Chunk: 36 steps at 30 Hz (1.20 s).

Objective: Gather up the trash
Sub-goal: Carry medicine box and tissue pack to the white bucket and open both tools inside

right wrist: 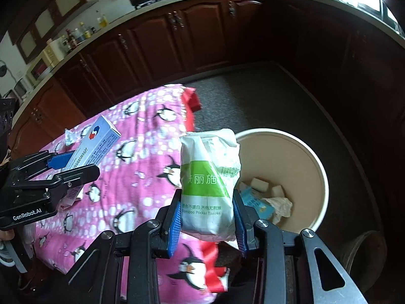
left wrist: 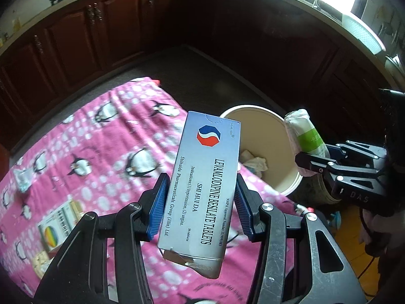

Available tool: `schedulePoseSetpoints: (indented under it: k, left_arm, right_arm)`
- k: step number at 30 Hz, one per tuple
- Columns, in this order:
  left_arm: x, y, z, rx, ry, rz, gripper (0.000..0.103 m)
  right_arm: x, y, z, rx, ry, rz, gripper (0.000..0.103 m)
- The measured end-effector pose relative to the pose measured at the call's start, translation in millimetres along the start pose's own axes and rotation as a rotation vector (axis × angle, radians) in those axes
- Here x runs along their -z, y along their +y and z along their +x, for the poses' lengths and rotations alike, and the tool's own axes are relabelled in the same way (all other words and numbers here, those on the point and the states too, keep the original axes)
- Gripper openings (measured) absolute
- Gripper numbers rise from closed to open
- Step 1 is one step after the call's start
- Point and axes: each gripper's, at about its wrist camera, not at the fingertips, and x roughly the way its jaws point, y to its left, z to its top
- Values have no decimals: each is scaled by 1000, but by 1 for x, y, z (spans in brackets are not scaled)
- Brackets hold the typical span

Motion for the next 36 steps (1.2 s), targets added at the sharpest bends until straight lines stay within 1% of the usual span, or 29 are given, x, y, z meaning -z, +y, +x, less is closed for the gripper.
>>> schedulePoseSetpoints:
  k: [8,13,20,28,36]
  left_arm:
    - [-12,-25,29,47,31,19,48]
    - [-21,-36,49,75,58,11,48]
    - [-30,-48,75,94,87,4,48]
    - [-37,-57,95,106,100,0,48]
    - [-39,-62,102,116,99,-11,48]
  right_arm:
    - [7,-31,8,30,31,56,34]
    - [12,-48,17,42,52,89,34]
    - [18,-66,28,54,80,130,34]
    - [21,-81,39,66,103,171,35]
    - [21,-87,51,84,117,197,35]
